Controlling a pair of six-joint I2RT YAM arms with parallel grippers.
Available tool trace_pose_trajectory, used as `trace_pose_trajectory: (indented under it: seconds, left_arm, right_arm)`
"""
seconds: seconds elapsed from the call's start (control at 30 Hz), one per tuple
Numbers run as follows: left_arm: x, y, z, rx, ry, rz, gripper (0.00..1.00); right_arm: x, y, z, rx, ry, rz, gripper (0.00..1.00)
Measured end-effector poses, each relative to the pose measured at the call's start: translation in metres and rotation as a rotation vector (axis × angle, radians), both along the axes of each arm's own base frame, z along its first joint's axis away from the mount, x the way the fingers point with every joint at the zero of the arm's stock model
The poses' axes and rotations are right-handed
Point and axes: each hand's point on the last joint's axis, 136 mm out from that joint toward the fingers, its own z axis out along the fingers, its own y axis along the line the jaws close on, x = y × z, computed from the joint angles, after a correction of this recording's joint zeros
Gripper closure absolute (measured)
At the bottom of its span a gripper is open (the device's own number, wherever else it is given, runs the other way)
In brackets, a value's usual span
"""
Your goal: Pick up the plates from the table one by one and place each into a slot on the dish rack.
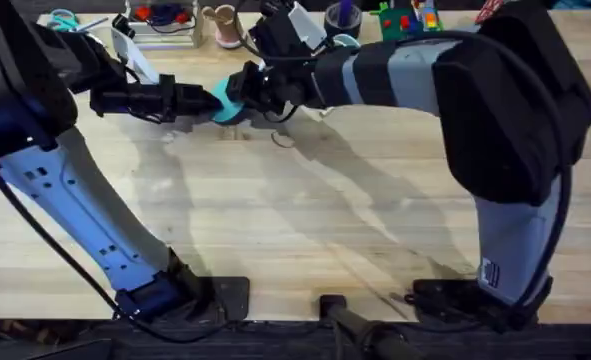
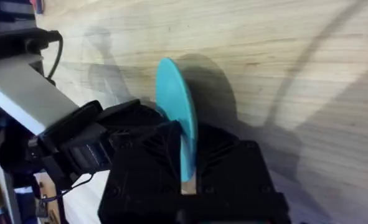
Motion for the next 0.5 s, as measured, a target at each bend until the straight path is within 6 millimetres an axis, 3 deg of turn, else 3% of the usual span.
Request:
trace_pose_trajectory:
  seconds: [0.5]
  left_arm:
    - [-0.0010, 0.0014, 0.0003, -0.004, 0.008, 0.006, 0.963]
  right_arm:
    - [-0.0005, 0.0017, 0.0019, 0.012, 0.001, 0.009, 0.929]
